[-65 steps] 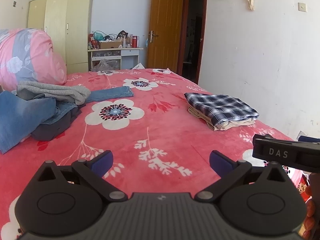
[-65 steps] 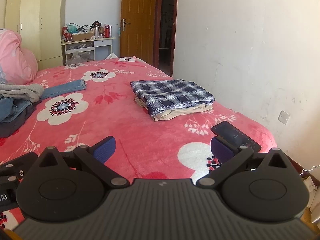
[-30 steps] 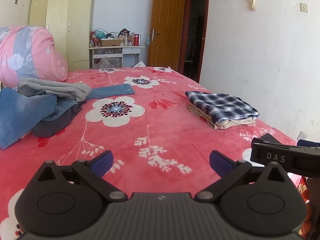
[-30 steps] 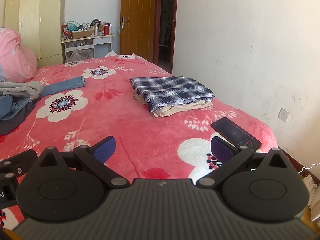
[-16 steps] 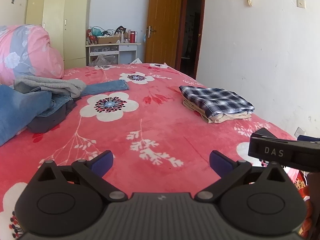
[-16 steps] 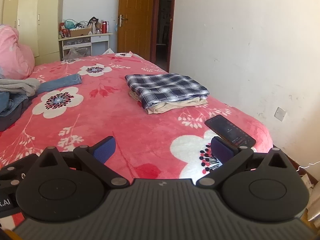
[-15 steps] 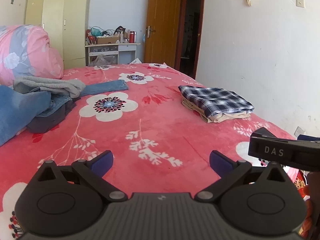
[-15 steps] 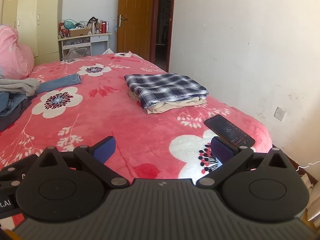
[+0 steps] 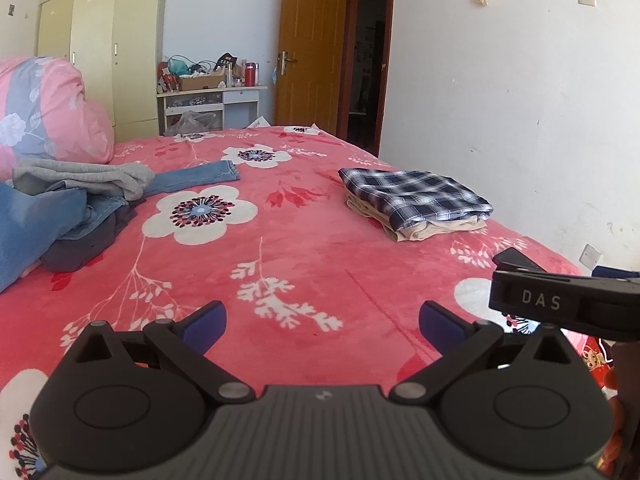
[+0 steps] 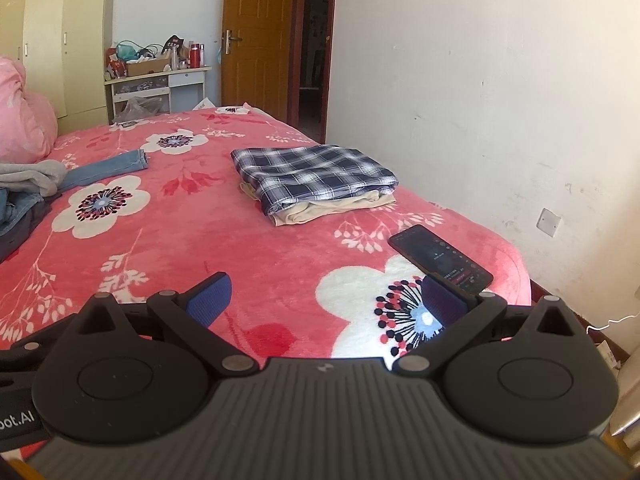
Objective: Fold clothes
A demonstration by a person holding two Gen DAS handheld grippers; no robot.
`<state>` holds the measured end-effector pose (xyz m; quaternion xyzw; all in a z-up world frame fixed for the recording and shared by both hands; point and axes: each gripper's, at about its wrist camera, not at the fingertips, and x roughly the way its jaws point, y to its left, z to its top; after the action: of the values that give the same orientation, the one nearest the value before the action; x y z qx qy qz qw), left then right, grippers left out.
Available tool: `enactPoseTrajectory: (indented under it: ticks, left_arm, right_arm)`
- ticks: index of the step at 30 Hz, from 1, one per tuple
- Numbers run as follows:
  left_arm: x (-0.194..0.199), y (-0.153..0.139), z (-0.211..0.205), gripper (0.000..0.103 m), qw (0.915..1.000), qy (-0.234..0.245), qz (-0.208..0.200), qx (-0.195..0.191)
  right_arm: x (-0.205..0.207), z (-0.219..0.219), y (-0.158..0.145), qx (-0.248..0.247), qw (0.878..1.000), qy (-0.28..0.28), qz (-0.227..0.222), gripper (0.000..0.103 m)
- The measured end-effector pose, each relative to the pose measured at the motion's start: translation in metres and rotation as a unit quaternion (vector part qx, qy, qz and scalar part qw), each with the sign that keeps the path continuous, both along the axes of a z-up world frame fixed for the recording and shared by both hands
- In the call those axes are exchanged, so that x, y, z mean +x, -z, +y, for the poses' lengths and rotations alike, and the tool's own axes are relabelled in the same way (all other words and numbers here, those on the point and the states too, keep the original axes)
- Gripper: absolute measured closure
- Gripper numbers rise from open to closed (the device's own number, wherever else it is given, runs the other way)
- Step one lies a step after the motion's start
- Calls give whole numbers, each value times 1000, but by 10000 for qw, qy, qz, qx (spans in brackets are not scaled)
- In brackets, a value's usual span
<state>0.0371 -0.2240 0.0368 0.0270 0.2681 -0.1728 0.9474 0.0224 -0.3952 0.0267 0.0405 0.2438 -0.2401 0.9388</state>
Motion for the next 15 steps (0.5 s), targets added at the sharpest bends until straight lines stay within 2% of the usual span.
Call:
enactPoseTrajectory:
  ticks: [15]
  left_arm:
    - [0, -4, 2, 0, 10000, -39, -38, -16]
  right_arm:
    - [1, 5, -2, -49, 9999, -114, -14, 1]
